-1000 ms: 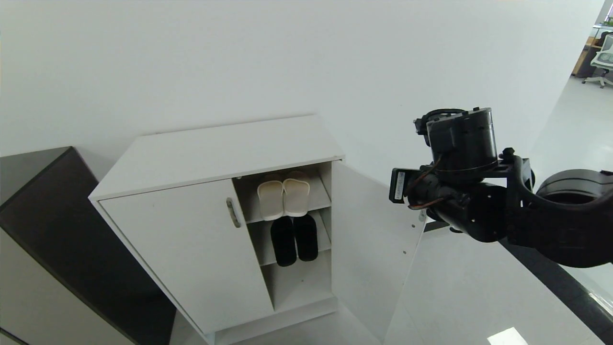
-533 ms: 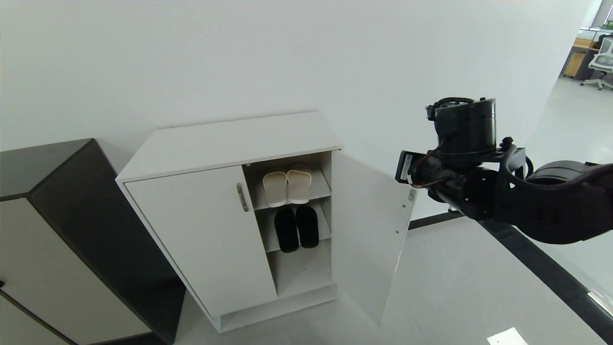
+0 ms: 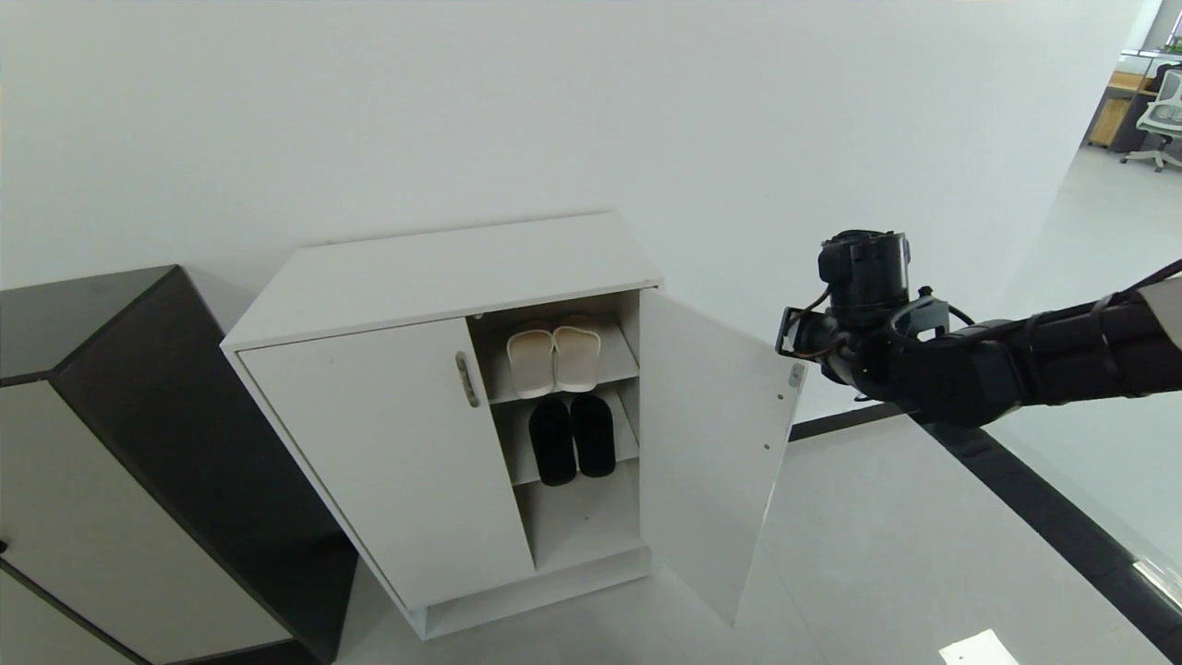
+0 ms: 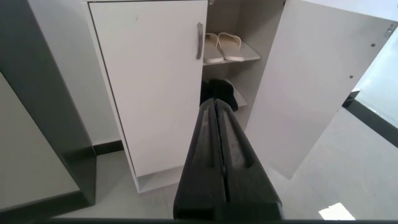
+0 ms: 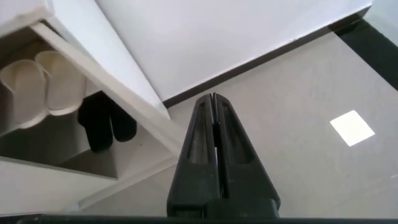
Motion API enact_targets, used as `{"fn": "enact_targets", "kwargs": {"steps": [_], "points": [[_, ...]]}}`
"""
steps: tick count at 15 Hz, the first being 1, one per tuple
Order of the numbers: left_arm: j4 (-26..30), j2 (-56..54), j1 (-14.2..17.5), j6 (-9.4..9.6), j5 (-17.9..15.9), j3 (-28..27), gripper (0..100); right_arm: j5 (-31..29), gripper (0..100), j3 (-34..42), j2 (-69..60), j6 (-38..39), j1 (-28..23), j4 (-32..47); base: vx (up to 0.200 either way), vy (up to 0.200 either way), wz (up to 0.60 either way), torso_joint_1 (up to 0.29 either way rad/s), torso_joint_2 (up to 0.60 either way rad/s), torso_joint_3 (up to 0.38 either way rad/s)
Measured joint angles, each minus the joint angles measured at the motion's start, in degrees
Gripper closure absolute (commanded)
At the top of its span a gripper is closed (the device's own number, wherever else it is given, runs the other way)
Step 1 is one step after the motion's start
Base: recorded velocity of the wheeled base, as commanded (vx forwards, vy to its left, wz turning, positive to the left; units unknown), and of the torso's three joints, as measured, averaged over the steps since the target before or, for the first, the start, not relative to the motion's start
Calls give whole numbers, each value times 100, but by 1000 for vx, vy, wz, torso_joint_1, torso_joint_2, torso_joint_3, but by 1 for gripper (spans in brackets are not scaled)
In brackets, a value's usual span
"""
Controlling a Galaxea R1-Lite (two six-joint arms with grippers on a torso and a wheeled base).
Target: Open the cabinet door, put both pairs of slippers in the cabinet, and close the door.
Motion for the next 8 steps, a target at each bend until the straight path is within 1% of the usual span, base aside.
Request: {"fn": "enact_targets", "kwargs": {"steps": [4, 8], "points": [[0, 0, 0, 0, 0, -2, 100, 21, 100, -94, 276, 0, -96, 24, 0, 0, 0, 0, 0, 0], [0, 0, 0, 0, -2, -2, 100, 21, 100, -77, 330, 0, -66, 115, 0, 0, 0, 0, 0, 0]]}}
